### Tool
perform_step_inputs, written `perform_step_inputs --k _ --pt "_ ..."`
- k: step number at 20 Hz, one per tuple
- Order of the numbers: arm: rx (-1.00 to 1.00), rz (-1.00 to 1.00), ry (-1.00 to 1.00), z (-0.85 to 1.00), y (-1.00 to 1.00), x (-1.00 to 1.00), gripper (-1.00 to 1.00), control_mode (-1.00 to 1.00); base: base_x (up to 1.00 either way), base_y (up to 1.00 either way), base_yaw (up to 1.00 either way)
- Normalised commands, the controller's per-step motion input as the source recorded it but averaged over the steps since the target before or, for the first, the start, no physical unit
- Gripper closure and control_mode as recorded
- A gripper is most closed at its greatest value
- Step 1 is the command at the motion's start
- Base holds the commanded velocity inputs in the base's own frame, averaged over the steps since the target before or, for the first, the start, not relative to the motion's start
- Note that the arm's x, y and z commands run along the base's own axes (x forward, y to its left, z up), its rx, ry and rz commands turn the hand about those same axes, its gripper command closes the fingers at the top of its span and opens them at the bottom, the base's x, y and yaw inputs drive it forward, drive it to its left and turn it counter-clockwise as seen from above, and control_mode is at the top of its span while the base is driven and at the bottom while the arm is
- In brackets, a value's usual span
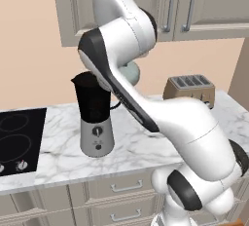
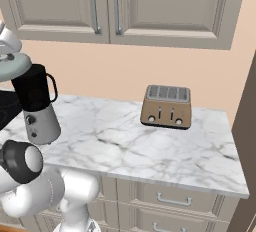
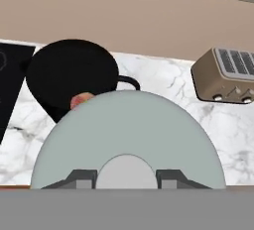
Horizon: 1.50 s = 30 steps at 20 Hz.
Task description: Open the blender lid, put the peach in the blender, close the lid, and start the blender.
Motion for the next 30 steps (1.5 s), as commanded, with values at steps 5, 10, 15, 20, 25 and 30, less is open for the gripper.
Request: perform_step_inputs --k 5,10,15,20,25,30 --pt "0.00 0.00 0.01 -0.09 0.43 0.61 1.00 -1.00 0.00 0.00 0.00" --pt "0.00 0.00 0.00 -0.21 0.29 0.66 1.00 -1.00 0.00 0.00 0.00" --pt "0.01 0.00 0.01 -0.15 0.09 0.68 1.00 -1.00 0.00 0.00 0.00" --pt "0.02 0.00 0.08 -0.19 0.10 0.61 1.00 -1.00 0.00 0.00 0.00" --pt "0.02 0.00 0.03 -0.25 0.21 0.15 1.00 -1.00 0.00 0.00 0.00" --pt "0.01 0.00 0.00 -0.19 0.14 0.05 1.00 -1.00 0.00 0.00 0.00"
